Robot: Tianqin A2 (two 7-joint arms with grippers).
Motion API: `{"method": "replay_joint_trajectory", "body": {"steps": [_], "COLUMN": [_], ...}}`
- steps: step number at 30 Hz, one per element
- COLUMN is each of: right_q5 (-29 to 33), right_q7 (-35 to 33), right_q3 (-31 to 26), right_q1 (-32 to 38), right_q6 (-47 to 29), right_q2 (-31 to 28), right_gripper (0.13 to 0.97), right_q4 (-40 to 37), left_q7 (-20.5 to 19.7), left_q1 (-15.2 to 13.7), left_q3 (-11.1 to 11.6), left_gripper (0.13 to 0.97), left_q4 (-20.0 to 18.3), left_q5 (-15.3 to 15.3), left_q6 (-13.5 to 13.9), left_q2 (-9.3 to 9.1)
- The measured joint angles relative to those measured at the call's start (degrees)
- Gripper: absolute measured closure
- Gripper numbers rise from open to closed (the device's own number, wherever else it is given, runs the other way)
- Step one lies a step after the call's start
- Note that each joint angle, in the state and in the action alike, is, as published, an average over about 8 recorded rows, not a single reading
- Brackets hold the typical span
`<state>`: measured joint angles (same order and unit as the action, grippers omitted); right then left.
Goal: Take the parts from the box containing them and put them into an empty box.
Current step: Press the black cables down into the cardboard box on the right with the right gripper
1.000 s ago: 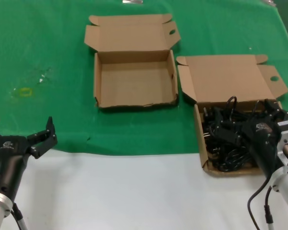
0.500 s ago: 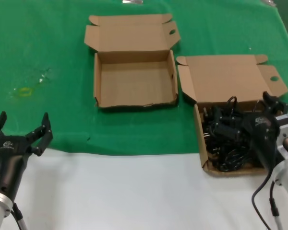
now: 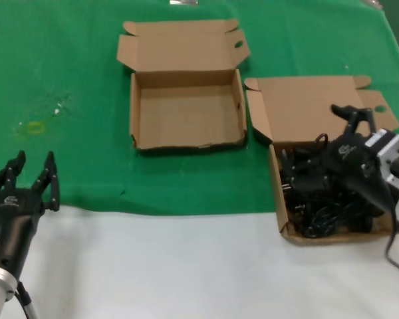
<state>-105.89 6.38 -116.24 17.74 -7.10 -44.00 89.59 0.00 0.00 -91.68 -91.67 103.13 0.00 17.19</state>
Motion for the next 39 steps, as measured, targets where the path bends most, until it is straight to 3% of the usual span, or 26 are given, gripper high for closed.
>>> {"method": "replay_joint_trajectory", "body": {"steps": [5, 9, 13, 23, 31, 39], "right_q5": [4.3, 6.82, 8.87, 16.04, 21.81, 26.07], "right_q7": [2.15, 0.98, -1.94, -13.86, -23.11, -30.37], "right_q3": [-2.8, -4.74, -6.96, -11.85, -14.36, -15.29], "right_q1": [7.04, 13.44, 20.39, 35.72, 44.54, 51.65], "right_q6": [-11.81, -22.19, -32.64, -55.42, -65.54, -68.19], "right_q2": [-4.43, -6.03, -6.16, -2.24, 2.71, 8.64], "right_gripper": [0.129, 0.129, 0.129, 0.129, 0.129, 0.129], "right_q4": [-2.64, -5.8, -9.89, -22.71, -34.5, -48.93], "left_q7": [0.0, 0.0, 0.0, 0.0, 0.0, 0.0], "left_q1": [0.0, 0.0, 0.0, 0.0, 0.0, 0.0], "left_q3": [0.0, 0.0, 0.0, 0.0, 0.0, 0.0], "left_gripper": [0.702, 0.779, 0.856, 0.941, 0.953, 0.953], "left_q4": [0.0, 0.0, 0.0, 0.0, 0.0, 0.0], "left_q5": [0.0, 0.0, 0.0, 0.0, 0.0, 0.0], "left_q6": [0.0, 0.0, 0.0, 0.0, 0.0, 0.0], "left_q2": [0.0, 0.0, 0.0, 0.0, 0.0, 0.0]}}
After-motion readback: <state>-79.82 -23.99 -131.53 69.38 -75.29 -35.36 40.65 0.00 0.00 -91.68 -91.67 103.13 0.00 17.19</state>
